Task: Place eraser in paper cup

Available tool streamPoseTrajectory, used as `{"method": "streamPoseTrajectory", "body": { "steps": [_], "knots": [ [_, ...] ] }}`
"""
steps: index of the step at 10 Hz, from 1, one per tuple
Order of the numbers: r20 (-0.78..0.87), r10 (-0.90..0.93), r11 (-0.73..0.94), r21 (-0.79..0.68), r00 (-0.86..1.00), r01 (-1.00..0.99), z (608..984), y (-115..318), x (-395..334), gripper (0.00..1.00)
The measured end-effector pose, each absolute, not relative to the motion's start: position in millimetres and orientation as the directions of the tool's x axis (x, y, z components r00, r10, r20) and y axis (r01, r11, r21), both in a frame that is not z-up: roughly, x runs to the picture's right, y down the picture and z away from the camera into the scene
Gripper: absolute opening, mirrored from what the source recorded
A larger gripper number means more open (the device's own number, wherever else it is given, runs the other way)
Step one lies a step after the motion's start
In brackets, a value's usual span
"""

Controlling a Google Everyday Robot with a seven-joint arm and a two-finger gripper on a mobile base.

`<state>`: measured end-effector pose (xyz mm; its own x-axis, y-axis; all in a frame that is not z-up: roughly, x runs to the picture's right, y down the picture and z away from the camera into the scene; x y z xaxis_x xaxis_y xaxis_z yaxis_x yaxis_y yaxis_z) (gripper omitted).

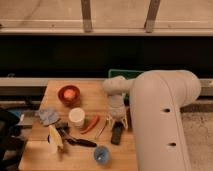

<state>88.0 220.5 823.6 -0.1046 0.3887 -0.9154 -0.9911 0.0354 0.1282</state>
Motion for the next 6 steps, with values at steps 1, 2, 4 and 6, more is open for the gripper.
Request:
{"method": "streamPoseTrajectory", "body": {
  "steps": [1, 2, 4, 6],
  "knots": [
    [-0.916, 0.386, 0.04, 0.13, -0.104, -0.991, 823.0, 221.0, 88.3, 0.54],
    [-0.915, 0.388, 0.042, 0.133, -0.107, -0.99, 822.6, 221.0, 88.5, 0.42],
    [-0.909, 0.4, 0.039, 0.142, -0.115, -0.989, 821.3, 218.0, 89.3, 0.22],
    [-0.903, 0.415, 0.029, 0.14, -0.116, -0.99, 819.0, 214.2, 88.9, 0.07]
  ]
}}
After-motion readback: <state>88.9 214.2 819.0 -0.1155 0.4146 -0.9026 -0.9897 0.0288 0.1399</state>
